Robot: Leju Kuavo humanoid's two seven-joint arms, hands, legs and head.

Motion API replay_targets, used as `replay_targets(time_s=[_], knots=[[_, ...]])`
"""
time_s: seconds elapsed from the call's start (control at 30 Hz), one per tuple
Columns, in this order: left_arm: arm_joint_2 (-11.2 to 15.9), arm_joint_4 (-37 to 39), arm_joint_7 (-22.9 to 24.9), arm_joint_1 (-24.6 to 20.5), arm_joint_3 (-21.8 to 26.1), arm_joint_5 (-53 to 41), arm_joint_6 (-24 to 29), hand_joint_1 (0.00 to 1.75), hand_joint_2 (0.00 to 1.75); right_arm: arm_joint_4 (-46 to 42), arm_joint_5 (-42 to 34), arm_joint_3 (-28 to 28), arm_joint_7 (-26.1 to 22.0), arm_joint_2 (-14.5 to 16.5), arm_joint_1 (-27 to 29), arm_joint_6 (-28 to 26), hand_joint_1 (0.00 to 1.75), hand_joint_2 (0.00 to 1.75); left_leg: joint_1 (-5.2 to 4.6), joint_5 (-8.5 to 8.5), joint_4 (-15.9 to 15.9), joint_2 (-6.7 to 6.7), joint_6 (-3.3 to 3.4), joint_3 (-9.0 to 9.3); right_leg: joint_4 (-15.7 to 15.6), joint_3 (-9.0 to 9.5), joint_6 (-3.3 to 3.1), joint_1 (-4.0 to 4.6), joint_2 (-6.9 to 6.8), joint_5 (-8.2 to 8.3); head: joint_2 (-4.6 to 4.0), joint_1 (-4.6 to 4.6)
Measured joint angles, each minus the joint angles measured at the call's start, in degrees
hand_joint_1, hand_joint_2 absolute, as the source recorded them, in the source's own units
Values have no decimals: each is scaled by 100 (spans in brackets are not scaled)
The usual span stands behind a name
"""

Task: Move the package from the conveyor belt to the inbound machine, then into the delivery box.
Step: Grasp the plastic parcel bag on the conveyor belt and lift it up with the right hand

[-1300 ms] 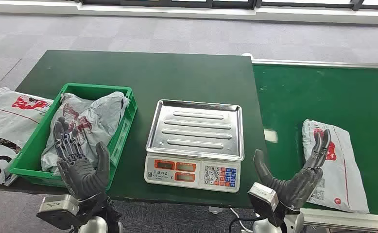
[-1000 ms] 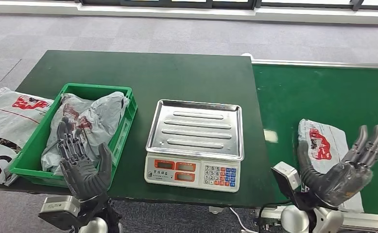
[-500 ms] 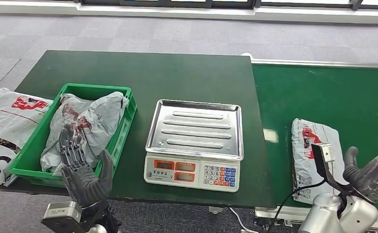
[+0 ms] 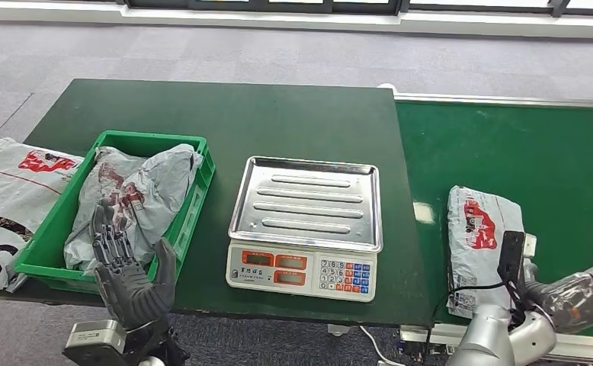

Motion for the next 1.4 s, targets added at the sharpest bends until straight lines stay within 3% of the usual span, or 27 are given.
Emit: replay_targets(time_s=[0.13,0.33,0.83,1.0,1.13,1.4], knots=[[1,-42,0,24,15,14,-52,0,175,1446,-558,202,-191,-470,-126,811,0,175,-1,6,1,-3,9,2,0,0,5,-9,-3,4,0,-1],[1,-69,0,58,36,15,-79,0,175,2423,-666,293,-248,-779,-207,1042,0,175,-2,7,0,-9,10,1,0,-1,5,-7,-6,3,0,-1],[-1,-114,0,75,48,-16,-169,0,175,2976,-1034,466,-486,-974,-194,1429,0,175,-2,7,1,-4,10,2,0,-3,6,-10,-4,4,0,-1],[-1,-179,-1,103,48,-54,-115,0,175,3041,-578,880,315,-998,-137,1745,0,175,-2,7,1,-2,10,3,0,-3,6,-10,-1,4,0,0],[1,-227,0,136,54,-54,-101,0,175,3079,-146,1363,812,-1022,-54,1982,175,175,-2,6,1,1,10,6,-1,-2,5,-10,1,4,-1,1],[-1,-232,0,173,94,-41,-167,0,175,3083,-322,1767,701,-1027,114,1747,175,175,-2,6,1,2,11,10,-2,2,6,-9,1,4,0,1]])
